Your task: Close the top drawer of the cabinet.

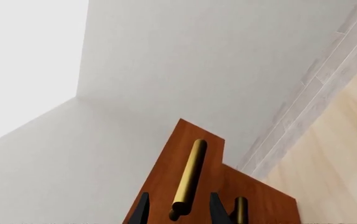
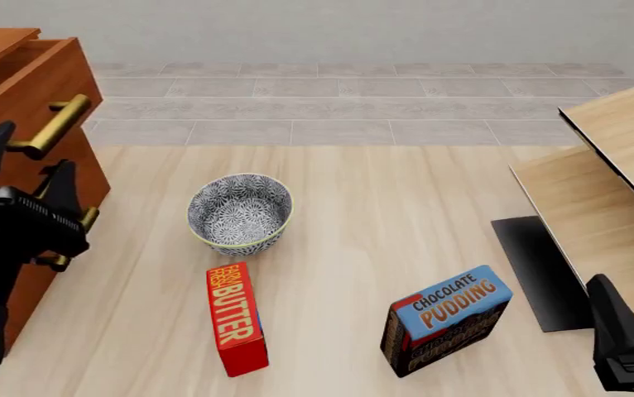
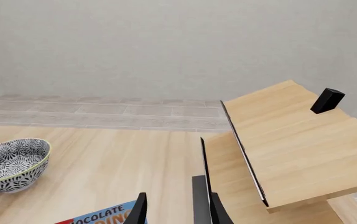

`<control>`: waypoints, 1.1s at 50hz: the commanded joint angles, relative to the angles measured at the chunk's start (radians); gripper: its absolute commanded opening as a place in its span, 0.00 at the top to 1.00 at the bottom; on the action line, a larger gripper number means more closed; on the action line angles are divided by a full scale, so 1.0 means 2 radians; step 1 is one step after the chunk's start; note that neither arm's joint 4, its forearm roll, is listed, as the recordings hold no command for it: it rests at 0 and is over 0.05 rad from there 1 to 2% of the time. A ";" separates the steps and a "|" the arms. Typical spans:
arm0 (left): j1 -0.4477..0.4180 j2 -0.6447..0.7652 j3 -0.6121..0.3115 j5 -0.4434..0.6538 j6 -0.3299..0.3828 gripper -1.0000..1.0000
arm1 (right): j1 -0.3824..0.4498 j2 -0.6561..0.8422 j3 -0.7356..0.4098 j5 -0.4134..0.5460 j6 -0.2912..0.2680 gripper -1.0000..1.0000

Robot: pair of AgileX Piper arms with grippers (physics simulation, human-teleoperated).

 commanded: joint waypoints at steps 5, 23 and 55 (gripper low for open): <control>0.021 -0.001 -0.007 -0.006 -0.003 0.00 | 0.000 0.000 0.000 0.002 -0.002 0.00; 0.032 -0.002 -0.006 -0.006 -0.002 0.00 | 0.000 0.000 0.000 0.003 -0.005 0.00; 0.051 -0.001 -0.013 -0.006 -0.003 0.00 | -0.001 0.000 0.000 0.002 -0.005 0.00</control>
